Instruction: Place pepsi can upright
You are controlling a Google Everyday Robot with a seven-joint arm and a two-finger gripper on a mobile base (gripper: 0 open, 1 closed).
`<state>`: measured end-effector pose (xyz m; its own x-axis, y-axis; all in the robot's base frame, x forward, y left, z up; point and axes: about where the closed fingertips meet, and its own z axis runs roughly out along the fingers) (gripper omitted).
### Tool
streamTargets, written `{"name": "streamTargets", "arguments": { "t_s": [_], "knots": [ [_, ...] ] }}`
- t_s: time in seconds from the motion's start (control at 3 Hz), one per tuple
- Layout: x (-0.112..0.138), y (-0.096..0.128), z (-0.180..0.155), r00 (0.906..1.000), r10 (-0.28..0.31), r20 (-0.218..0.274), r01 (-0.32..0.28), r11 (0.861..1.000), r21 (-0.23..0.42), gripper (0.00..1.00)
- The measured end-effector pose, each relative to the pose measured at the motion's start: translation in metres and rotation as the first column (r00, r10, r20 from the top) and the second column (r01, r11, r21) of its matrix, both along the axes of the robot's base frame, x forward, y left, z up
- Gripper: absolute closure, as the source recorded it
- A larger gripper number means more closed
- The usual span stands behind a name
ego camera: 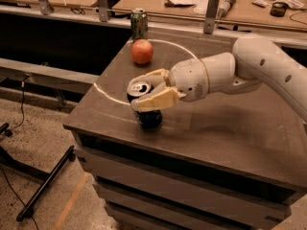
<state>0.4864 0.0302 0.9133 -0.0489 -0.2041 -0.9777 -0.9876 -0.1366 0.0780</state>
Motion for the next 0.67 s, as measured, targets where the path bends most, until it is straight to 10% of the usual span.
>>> {"name": "streamTargets", "arguments": {
  "t_s": [0.67],
  "knots": [
    [0.0040, -0.0028, 0.0017, 0.9996, 0.016, 0.024, -0.018, 0.997, 0.076, 1.00]
  ]
}}
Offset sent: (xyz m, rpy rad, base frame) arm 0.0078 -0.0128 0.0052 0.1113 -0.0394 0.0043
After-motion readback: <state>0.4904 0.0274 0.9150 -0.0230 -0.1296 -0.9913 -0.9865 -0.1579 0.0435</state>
